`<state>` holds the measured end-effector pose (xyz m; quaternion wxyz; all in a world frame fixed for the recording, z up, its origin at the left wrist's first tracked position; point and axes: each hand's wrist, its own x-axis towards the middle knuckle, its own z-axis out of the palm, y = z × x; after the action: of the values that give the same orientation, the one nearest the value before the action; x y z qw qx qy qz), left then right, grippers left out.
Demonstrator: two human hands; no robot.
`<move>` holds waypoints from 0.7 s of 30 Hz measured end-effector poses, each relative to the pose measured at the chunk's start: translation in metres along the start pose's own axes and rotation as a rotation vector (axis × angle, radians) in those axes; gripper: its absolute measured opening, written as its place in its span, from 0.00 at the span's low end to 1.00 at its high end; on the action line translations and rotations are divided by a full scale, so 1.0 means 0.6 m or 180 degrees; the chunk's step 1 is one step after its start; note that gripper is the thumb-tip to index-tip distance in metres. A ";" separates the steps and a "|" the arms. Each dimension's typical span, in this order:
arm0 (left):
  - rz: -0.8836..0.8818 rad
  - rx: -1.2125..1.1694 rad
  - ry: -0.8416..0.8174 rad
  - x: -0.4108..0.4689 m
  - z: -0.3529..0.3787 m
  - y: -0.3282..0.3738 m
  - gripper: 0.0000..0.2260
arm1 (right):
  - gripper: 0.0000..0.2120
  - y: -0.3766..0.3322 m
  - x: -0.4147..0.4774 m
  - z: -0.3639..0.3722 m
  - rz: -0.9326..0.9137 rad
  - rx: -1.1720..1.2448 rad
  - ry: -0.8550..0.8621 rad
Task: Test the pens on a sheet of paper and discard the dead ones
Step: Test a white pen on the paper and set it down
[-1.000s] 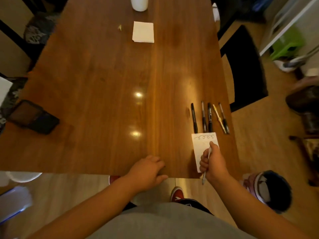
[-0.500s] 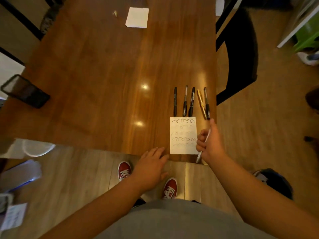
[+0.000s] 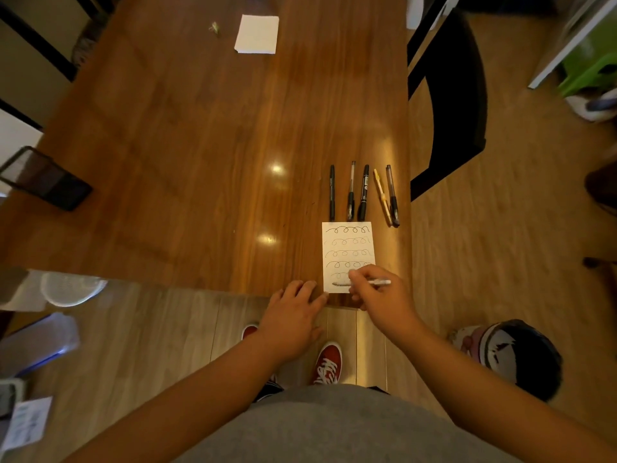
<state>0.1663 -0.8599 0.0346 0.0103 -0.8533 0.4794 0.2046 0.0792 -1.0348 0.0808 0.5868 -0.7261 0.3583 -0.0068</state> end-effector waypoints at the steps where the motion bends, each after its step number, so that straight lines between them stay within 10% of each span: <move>1: -0.0001 -0.0009 -0.0002 0.000 -0.001 0.000 0.30 | 0.05 0.002 0.000 0.005 -0.0167 -0.0264 -0.0035; 21: 0.0333 0.0014 -0.0251 0.007 -0.010 -0.003 0.30 | 0.04 0.014 0.017 0.032 -0.0415 -0.1093 0.0091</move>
<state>0.1719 -0.8633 0.0385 0.0203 -0.8184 0.5230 0.2373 0.0905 -1.0242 0.0633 0.4474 -0.8371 0.3147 0.0060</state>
